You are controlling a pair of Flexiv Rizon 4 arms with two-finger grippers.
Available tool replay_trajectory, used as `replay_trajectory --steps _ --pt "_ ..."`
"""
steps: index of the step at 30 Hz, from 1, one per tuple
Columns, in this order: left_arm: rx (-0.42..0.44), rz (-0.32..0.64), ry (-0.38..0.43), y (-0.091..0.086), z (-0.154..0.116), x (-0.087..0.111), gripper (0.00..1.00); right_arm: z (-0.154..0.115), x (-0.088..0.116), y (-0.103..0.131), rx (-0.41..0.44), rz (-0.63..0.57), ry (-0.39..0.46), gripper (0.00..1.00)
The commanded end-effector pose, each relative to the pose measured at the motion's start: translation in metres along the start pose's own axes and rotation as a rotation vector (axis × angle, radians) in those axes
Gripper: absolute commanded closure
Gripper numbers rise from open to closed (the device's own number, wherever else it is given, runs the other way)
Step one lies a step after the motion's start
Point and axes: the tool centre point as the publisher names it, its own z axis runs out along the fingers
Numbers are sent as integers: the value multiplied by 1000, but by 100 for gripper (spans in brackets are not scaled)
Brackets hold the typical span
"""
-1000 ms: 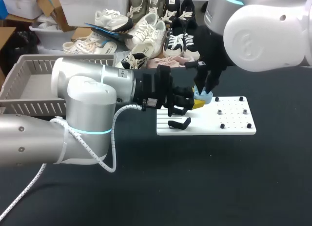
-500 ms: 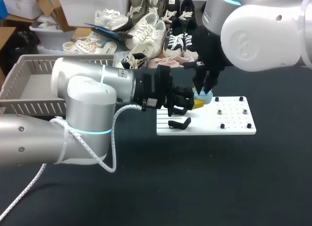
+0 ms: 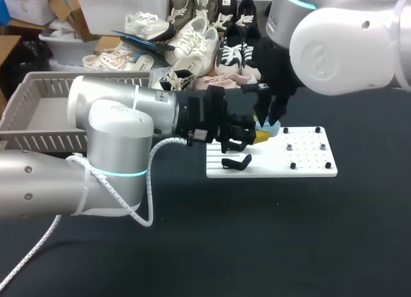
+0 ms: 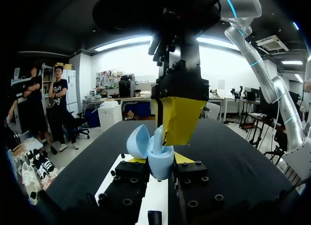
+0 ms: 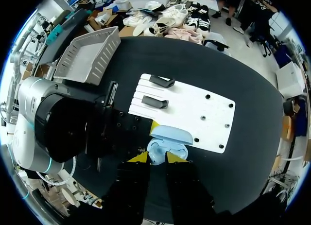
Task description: Pick up each earbud case from the left stands, insert the matching earbuds, close the lid, and place the case in the box.
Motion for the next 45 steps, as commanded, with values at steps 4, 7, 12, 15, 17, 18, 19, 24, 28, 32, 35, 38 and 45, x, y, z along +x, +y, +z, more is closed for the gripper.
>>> replay_trajectory --steps 4,7,12,15,17,18,19,24,28,32,35,38,45 --pt "1 0 -1 1 -1 0 100 2 -1 0 -1 2 5 100" --pt "1 0 -1 1 -1 0 100 3 -1 1 -2 3 8 100" --pt "1 0 -1 1 -1 0 100 4 -2 2 -3 3 11 100" --pt "1 0 -1 1 -1 0 100 3 -3 2 -4 1 12 100" --pt "1 0 -1 1 -1 0 100 3 -3 1 -4 0 13 100" --pt "1 0 -1 1 -1 0 100 3 -4 1 -3 0 13 99" --pt "1 0 -1 1 -1 0 100 3 -4 1 -3 0 13 97" --pt "1 0 -1 1 -1 0 100 3 -4 1 -4 1 14 86" --pt "1 0 -1 1 -1 0 100 3 -4 0 -5 0 13 84" --pt "1 0 -1 1 -1 0 100 2 -5 0 -5 -1 10 79" --pt "1 0 -1 1 -1 0 100 2 -5 0 -5 -2 10 78" --pt "1 0 -1 1 -1 0 100 2 -5 0 -3 -1 12 76" --pt "1 0 -1 1 -1 0 100 -4 -4 0 -1 -2 2 76"
